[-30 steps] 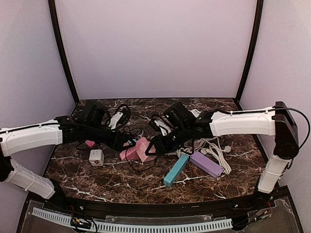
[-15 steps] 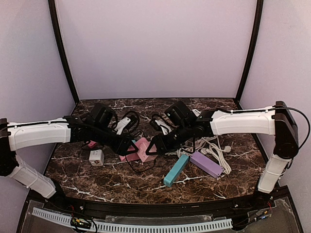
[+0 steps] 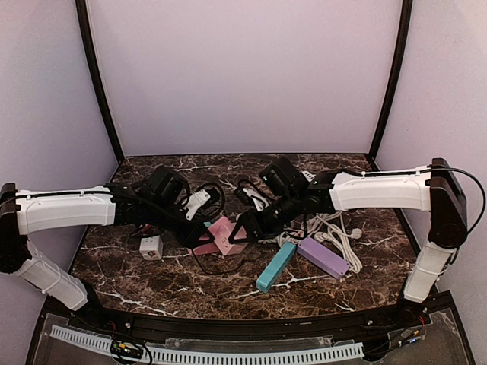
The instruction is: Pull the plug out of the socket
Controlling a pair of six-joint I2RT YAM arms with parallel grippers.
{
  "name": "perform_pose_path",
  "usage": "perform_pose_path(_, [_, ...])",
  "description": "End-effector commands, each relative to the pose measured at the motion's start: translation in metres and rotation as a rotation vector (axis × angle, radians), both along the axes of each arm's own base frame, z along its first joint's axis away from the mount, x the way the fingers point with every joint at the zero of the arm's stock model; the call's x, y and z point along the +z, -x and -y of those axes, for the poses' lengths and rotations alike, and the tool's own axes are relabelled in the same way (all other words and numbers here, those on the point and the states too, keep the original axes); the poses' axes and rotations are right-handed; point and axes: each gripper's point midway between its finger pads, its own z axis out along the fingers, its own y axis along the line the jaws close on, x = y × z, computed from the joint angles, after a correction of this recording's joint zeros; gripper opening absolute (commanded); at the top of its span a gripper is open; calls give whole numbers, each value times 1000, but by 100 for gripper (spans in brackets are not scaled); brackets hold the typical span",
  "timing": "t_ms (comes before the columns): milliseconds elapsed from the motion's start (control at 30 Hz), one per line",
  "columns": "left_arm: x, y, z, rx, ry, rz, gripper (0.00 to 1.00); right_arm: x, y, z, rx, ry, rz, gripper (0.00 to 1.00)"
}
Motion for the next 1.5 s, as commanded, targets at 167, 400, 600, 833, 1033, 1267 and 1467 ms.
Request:
perform_pose_path(167, [-5, 0, 1, -53, -107, 59, 51, 44, -2, -8, 48, -136, 72, 0])
perform_pose_path(400, [-16, 2, 0, -68, -187, 74, 48, 43, -2, -6, 63, -122, 86, 0])
perform_pose_path(600, [-22, -1, -1, -51, -235, 92, 37, 43, -2, -6, 68, -116, 90, 0])
perform_pose_path(833, [-20, -3, -1, -24, -224, 90, 18, 36, -8, -1, 31, -81, 110, 0])
perform_pose_path(1033, [-17, -2, 1, 0, -195, 74, 1, 30, -11, 4, 2, -45, 122, 0])
perform_pose_path(1267, [-7, 4, 14, 52, -66, 14, 1, 31, -14, 9, -52, -45, 122, 54])
perform_pose_path(1467, [0, 3, 19, 143, 9, -44, 1, 31, -15, 22, -101, -14, 145, 84])
